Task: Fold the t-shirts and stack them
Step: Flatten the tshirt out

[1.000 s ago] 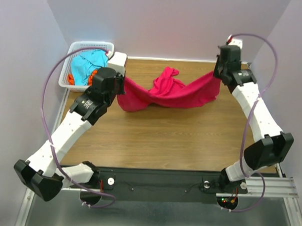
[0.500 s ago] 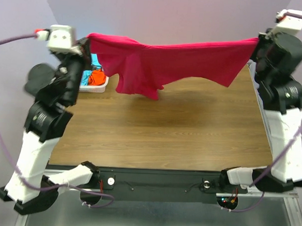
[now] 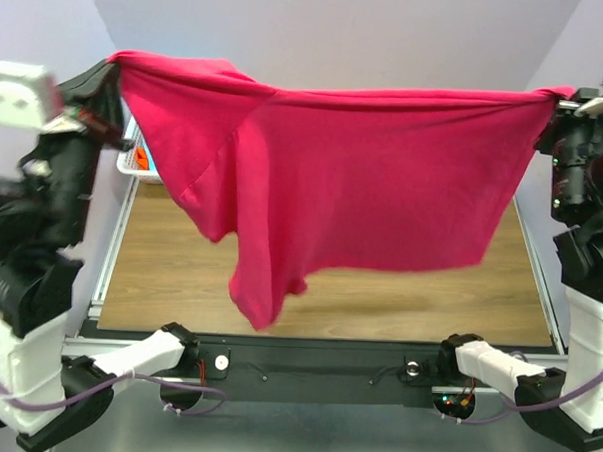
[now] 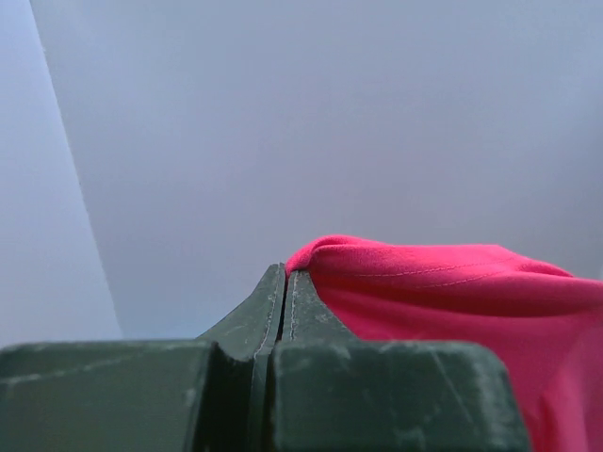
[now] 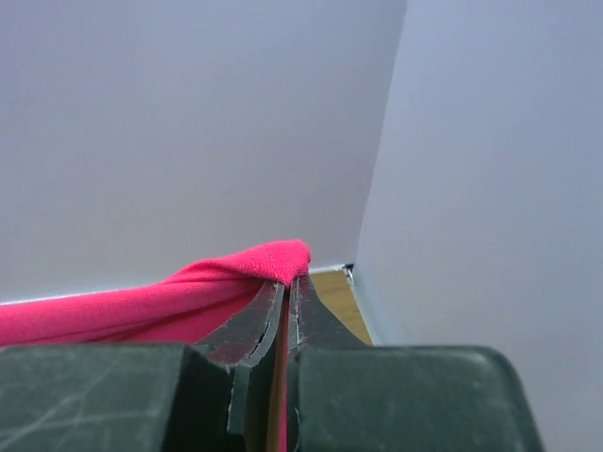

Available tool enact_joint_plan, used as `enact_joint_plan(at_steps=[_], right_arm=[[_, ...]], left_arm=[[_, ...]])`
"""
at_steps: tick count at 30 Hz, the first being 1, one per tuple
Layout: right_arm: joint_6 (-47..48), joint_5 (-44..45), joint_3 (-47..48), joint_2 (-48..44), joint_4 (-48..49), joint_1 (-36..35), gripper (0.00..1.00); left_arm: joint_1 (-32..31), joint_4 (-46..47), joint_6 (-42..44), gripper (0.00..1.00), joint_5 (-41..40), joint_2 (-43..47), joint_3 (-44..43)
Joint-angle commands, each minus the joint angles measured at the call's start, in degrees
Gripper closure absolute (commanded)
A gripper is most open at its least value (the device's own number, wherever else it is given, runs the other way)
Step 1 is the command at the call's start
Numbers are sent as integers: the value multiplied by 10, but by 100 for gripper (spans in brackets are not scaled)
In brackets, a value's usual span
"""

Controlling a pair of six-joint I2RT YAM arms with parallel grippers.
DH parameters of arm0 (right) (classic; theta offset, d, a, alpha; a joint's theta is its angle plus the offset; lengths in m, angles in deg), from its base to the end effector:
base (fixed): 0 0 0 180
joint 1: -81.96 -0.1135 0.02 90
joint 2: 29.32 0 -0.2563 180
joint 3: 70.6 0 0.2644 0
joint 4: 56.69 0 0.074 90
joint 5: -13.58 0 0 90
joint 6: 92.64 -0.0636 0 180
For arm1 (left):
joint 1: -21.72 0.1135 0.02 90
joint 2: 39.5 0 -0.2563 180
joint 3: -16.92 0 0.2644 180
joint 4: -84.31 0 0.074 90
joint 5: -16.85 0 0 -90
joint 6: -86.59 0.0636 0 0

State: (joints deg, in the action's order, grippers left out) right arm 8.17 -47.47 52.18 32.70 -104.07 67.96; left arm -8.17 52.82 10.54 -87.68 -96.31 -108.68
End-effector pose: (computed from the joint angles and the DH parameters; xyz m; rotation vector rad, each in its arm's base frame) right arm 0.1579 0.0076 0.6006 0.1361 1.3661 -0.2908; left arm 0.0801 -0.0276 0.6566 0.1231 0.9367 -0.1406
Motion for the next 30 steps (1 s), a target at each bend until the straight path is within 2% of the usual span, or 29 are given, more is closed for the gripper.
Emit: enact_joint_plan(at_steps=[1, 3, 6, 10, 11, 14, 21, 30], right_arm=[[19, 13, -42, 28, 13, 3, 96], [11, 4, -62, 37, 11, 3, 96], [-3, -7, -115, 58, 11, 3, 96], [-11, 1, -200, 102, 24, 3, 99], [-10, 3, -222, 121, 56, 3, 99], [0, 10, -301, 152, 129, 4, 99], [-6, -20, -371, 269, 229, 49, 99], [-6, -47, -341, 382, 296, 91, 99]], left_arm=[[4, -9, 55, 100, -64, -58, 17], [4, 5, 70, 100, -65, -78, 49], [5, 47, 83, 100, -60, -102, 141], [39, 112, 70, 100, -17, -200, 240], [47, 138, 65, 100, -3, -220, 247], [63, 181, 56, 100, 27, -300, 253], [66, 229, 52, 100, 52, -460, 212], [70, 279, 38, 100, 67, -516, 191]])
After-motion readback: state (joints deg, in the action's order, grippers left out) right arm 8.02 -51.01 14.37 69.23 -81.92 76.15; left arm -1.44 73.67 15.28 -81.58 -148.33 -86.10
